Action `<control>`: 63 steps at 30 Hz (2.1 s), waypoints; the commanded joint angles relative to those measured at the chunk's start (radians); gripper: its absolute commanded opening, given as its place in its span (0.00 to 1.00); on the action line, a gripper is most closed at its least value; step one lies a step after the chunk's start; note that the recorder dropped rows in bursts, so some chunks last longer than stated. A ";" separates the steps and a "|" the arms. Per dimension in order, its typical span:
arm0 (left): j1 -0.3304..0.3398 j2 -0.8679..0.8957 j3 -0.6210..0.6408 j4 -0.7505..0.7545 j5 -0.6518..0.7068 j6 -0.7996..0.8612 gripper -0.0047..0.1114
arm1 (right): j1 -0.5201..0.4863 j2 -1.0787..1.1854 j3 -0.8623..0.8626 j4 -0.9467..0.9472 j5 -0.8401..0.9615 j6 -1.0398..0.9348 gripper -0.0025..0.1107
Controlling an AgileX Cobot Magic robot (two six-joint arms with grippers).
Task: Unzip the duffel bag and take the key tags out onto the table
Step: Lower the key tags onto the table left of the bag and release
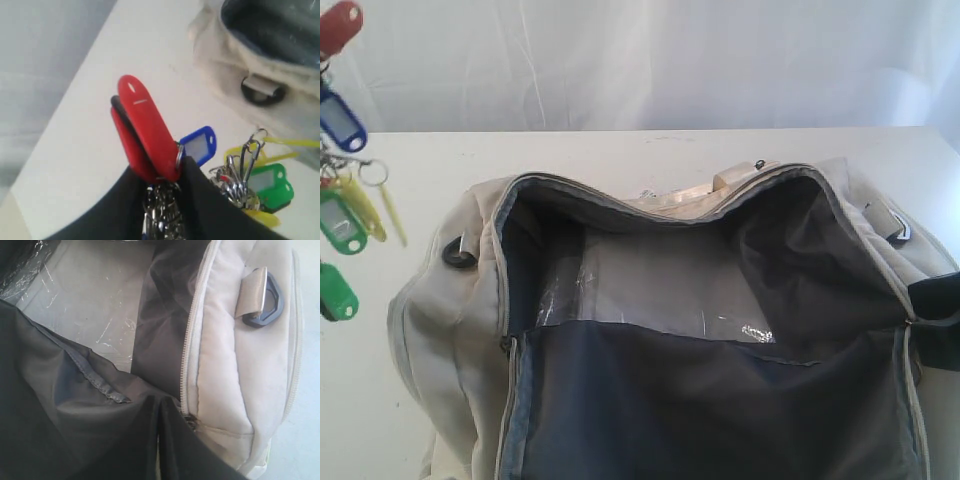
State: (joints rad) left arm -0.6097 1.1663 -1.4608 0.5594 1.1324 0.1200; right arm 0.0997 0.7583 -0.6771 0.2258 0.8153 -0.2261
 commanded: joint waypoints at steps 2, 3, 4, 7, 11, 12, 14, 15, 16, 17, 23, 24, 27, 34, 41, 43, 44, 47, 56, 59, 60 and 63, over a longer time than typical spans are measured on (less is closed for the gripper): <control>0.172 -0.015 0.153 -0.104 0.089 0.010 0.04 | 0.005 -0.005 0.004 0.004 -0.001 -0.004 0.02; 0.211 -0.015 0.192 -0.132 0.089 0.010 0.04 | 0.005 -0.005 0.004 0.004 -0.001 -0.004 0.02; 0.265 -0.015 0.254 -0.169 0.039 0.010 0.04 | 0.005 -0.005 0.004 0.004 -0.001 -0.004 0.02; 0.360 -0.004 0.385 -0.257 -0.109 0.010 0.04 | 0.005 -0.005 0.004 0.004 -0.001 -0.004 0.02; 0.408 0.058 0.523 -0.401 -0.364 0.010 0.04 | 0.005 -0.005 0.004 0.004 -0.001 -0.004 0.02; 0.408 0.074 0.538 -0.421 -0.414 0.010 0.04 | 0.005 -0.005 0.004 0.003 -0.003 -0.004 0.02; 0.408 0.121 0.560 -0.443 -0.518 -0.004 0.04 | 0.005 -0.005 0.004 0.003 -0.007 -0.004 0.02; 0.410 0.158 0.563 -0.443 -0.566 -0.019 0.04 | 0.005 -0.005 0.004 0.003 -0.009 -0.004 0.02; 0.410 0.184 0.563 -0.443 -0.589 -0.026 0.04 | 0.005 -0.005 0.004 0.003 -0.009 -0.004 0.02; 0.410 0.221 0.563 -0.443 -0.618 -0.037 0.04 | 0.005 -0.005 0.004 0.005 -0.009 -0.004 0.02; 0.455 0.403 0.563 -0.433 -0.805 -0.192 0.04 | 0.005 -0.005 0.004 0.005 -0.013 -0.004 0.02; 0.471 0.434 0.563 -0.433 -0.827 -0.217 0.04 | 0.005 -0.005 0.004 0.005 -0.015 -0.004 0.02; 0.495 0.498 0.563 -0.433 -0.847 -0.217 0.04 | 0.005 -0.005 0.004 0.007 -0.017 -0.004 0.02; 0.498 0.509 0.563 -0.433 -0.874 -0.217 0.32 | 0.005 -0.005 0.004 0.007 -0.019 -0.004 0.02; 0.498 0.509 0.485 -0.433 -0.685 -0.217 0.62 | 0.005 -0.005 0.004 0.007 -0.019 -0.004 0.02; 0.498 0.509 0.434 -0.433 -0.592 -0.212 0.62 | 0.005 -0.005 0.004 0.007 -0.019 -0.004 0.02; 0.498 0.507 0.403 -0.433 -0.538 -0.210 0.62 | 0.005 -0.005 0.004 0.007 -0.019 -0.004 0.02; 0.498 0.491 0.319 -0.433 -0.410 -0.182 0.62 | 0.005 -0.005 0.004 0.007 -0.019 -0.004 0.02; 0.498 0.339 0.224 -0.469 -0.174 -0.060 0.62 | 0.005 -0.005 0.004 0.007 -0.019 -0.004 0.02; 0.498 0.261 0.226 -0.582 -0.123 0.020 0.61 | 0.005 -0.005 0.004 0.007 -0.019 -0.004 0.02; 0.498 0.231 0.226 -0.633 -0.112 0.045 0.60 | 0.005 -0.005 0.004 0.007 -0.019 -0.004 0.02; 0.498 0.137 0.226 -0.787 -0.069 0.119 0.52 | 0.005 -0.005 0.004 0.007 -0.019 -0.004 0.02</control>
State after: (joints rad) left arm -0.1145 1.3891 -1.2308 -0.0925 1.0049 0.1692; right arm 0.0997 0.7583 -0.6771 0.2295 0.8076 -0.2261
